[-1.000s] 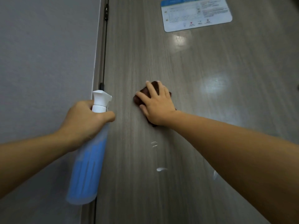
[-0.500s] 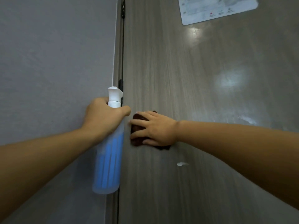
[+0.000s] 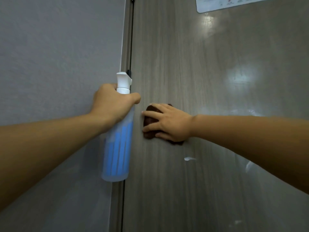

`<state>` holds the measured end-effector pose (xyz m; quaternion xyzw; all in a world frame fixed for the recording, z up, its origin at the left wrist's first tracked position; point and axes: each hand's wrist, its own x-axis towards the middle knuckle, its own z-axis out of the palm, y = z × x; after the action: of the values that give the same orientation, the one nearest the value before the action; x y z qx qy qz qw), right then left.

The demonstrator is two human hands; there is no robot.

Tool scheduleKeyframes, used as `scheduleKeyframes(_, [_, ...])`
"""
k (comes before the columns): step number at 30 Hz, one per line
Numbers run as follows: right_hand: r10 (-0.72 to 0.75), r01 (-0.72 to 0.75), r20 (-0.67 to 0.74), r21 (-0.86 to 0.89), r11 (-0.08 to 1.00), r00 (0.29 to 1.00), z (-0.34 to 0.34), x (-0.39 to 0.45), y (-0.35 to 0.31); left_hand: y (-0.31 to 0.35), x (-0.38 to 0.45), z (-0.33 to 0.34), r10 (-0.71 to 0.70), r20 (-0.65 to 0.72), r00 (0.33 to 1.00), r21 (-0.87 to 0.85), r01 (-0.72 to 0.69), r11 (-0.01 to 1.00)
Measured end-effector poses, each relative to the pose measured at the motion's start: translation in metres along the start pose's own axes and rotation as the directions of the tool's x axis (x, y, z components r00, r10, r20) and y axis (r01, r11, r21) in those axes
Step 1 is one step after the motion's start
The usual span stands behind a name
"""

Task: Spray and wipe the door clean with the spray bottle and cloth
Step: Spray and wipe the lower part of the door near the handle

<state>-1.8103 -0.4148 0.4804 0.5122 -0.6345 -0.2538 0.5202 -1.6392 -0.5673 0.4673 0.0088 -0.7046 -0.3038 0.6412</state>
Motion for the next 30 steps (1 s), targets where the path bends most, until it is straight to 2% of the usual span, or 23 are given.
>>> scheduleKeyframes(3, [-0.056, 0.057, 0.060, -0.012, 0.998, 0.997, -0.002, -0.003, 0.000, -0.003, -0.003, 0.001, 0.014, 0.031, 0.999, -0.005, -0.014, 1.000])
scheduleKeyframes(5, [-0.023, 0.026, 0.074, -0.029, 0.999, 0.997, -0.010, 0.005, 0.009, -0.005, -0.004, 0.002, 0.020, 0.041, 0.999, -0.001, -0.020, 1.000])
scheduleKeyframes(7, [0.112, -0.111, 0.016, -0.030, 0.993, 0.994, -0.021, 0.014, 0.020, -0.005, -0.005, 0.003, 0.013, 0.044, 0.999, 0.007, -0.014, 1.000])
scheduleKeyframes(9, [0.300, -0.299, -0.031, 0.022, 0.954, 0.953, -0.029, 0.021, 0.027, -0.006, -0.005, 0.003, 0.013, 0.051, 0.999, 0.007, -0.014, 1.000])
scheduleKeyframes(11, [0.382, -0.380, -0.035, 0.053, 0.924, 0.924, -0.030, 0.024, 0.025, -0.008, -0.005, 0.004, 0.021, 0.063, 0.998, 0.012, -0.022, 1.000])
scheduleKeyframes(13, [0.299, -0.298, -0.017, 0.045, 0.954, 0.954, -0.027, 0.018, 0.014, -0.008, -0.006, 0.005, 0.027, 0.071, 0.997, 0.020, -0.029, 0.999])
scheduleKeyframes(16, [0.074, -0.073, 0.081, -0.009, 0.997, 0.994, -0.022, 0.000, 0.003, -0.009, -0.009, 0.008, 0.032, 0.071, 0.997, 0.023, -0.034, 0.999])
scheduleKeyframes(18, [0.063, -0.063, 0.097, -0.005, 0.998, 0.993, -0.025, -0.013, 0.006, -0.008, -0.012, 0.013, 0.042, 0.093, 0.995, 0.013, -0.043, 0.999])
scheduleKeyframes(20, [0.147, -0.149, 0.049, 0.056, 0.987, 0.988, -0.030, -0.029, 0.012, -0.008, -0.017, 0.019, 0.050, 0.105, 0.993, 0.013, -0.051, 0.999])
scheduleKeyframes(22, [0.278, -0.270, -0.052, 0.116, 0.956, 0.959, -0.034, -0.048, 0.022, -0.009, -0.026, 0.028, 0.052, 0.120, 0.991, 0.026, -0.056, 0.998])
scheduleKeyframes(25, [0.488, -0.445, -0.185, 0.233, 0.865, 0.853, -0.036, -0.079, 0.037, -0.014, -0.046, 0.043, 0.027, 0.186, 0.982, 0.002, -0.028, 1.000])
scheduleKeyframes(27, [0.586, -0.525, -0.209, 0.283, 0.803, 0.783, -0.036, -0.093, 0.045, -0.019, -0.062, 0.054, 0.002, 0.231, 0.973, -0.023, 0.003, 1.000])
scheduleKeyframes(30, [0.651, -0.583, -0.210, 0.309, 0.752, 0.729, -0.032, -0.105, 0.053, -0.022, -0.084, 0.070, -0.033, 0.296, 0.955, -0.034, 0.045, 0.998])
